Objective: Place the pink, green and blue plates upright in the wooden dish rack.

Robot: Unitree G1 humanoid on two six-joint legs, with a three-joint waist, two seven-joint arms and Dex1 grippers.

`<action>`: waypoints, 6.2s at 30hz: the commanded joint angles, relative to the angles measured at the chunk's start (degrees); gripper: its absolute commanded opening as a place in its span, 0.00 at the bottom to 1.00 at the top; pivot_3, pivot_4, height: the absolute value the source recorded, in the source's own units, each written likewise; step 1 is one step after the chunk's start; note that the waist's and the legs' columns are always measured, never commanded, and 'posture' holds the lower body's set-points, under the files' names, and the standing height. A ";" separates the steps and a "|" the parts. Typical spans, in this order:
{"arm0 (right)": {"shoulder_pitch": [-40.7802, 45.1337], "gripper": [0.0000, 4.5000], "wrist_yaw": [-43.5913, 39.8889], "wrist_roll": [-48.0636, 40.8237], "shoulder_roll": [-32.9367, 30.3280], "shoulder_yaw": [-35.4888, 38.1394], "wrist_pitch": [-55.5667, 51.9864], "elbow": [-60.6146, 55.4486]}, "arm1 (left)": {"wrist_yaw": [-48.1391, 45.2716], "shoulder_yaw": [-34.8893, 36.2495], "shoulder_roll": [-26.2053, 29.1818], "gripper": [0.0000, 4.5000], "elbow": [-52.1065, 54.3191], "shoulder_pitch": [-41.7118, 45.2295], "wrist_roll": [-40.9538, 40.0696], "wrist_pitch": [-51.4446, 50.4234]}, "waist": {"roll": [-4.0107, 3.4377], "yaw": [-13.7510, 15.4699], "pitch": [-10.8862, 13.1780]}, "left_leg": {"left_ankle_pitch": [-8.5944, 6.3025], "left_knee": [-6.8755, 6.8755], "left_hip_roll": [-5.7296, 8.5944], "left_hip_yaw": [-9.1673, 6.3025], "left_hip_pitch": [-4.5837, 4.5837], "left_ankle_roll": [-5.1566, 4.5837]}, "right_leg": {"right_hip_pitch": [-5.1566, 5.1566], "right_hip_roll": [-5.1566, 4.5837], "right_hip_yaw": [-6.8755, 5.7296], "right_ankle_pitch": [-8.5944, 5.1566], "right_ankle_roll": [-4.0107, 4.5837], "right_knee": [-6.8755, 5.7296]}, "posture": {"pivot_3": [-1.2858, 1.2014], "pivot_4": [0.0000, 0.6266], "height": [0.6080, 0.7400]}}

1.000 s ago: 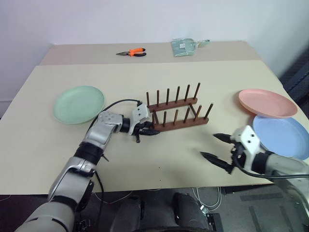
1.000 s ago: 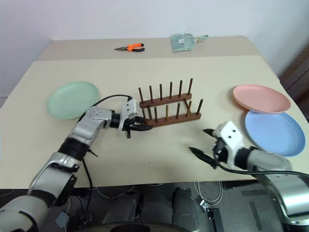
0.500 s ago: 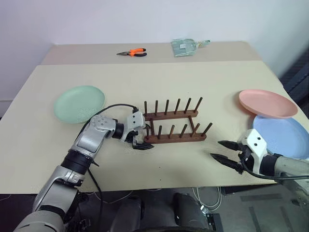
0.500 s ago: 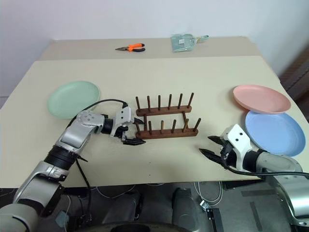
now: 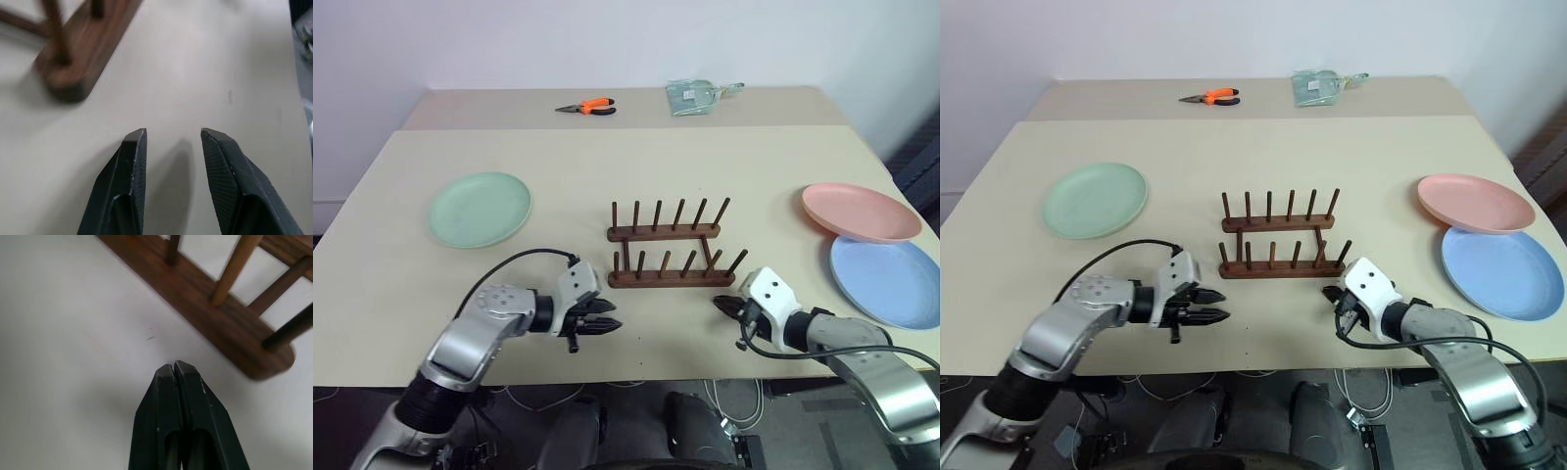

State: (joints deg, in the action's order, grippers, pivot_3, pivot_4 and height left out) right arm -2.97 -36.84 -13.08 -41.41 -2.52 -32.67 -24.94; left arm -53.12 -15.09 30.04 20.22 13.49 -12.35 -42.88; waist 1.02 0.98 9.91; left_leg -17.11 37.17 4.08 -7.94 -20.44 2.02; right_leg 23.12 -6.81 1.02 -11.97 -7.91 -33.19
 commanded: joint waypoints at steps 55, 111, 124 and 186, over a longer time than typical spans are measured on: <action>27.42 0.01 7.62 26.12 -20.22 6.79 36.75 43.03 | 10.19 0.74 -5.74 0.36 1.11 5.42 -6.41 6.57 | -0.27 -1.69 0.00 | 0.09 -0.06 0.12 0.42 0.07 0.06 | 0.07 0.08 0.17 0.21 0.21 -0.03 | 0.52 0.24 1.00; 34.08 0.99 1.39 -27.71 0.50 2.36 -3.97 -10.56 | 71.94 45.86 -15.94 1.00 -21.02 17.89 0.56 -4.94 | 0.26 0.08 -0.08 | 0.06 -0.07 0.19 0.12 -0.05 0.08 | 0.14 0.10 0.03 0.37 -0.14 0.01 | 0.52 0.24 1.00; 26.32 1.00 3.16 -12.68 4.51 -5.23 1.25 -9.03 | 72.89 57.99 -22.46 0.15 -20.59 20.95 -12.79 -11.49 | 0.45 1.25 -0.03 | 0.26 -0.07 0.19 0.04 0.00 0.44 | 0.19 0.13 -0.05 0.34 -0.27 -0.17 | 0.52 0.24 1.00; 38.53 0.00 15.63 -40.55 24.24 11.54 -13.29 -2.18 | 21.32 20.02 0.16 0.89 -5.54 0.94 -15.02 13.03 | 0.31 -0.57 0.37 | 0.30 -0.35 -0.01 -0.17 -0.05 0.48 | 0.38 0.35 0.07 0.49 0.41 -0.06 | 0.52 0.24 1.00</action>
State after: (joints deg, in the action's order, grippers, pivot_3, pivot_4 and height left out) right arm 35.20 -23.59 -50.38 -17.30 7.54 -44.03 -24.78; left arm -28.35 5.07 29.14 10.84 14.79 -25.12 -29.82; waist 1.33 0.40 10.27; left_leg -16.82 36.81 4.06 -8.09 -20.49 2.50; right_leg 23.52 -6.46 1.09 -11.48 -7.49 -33.25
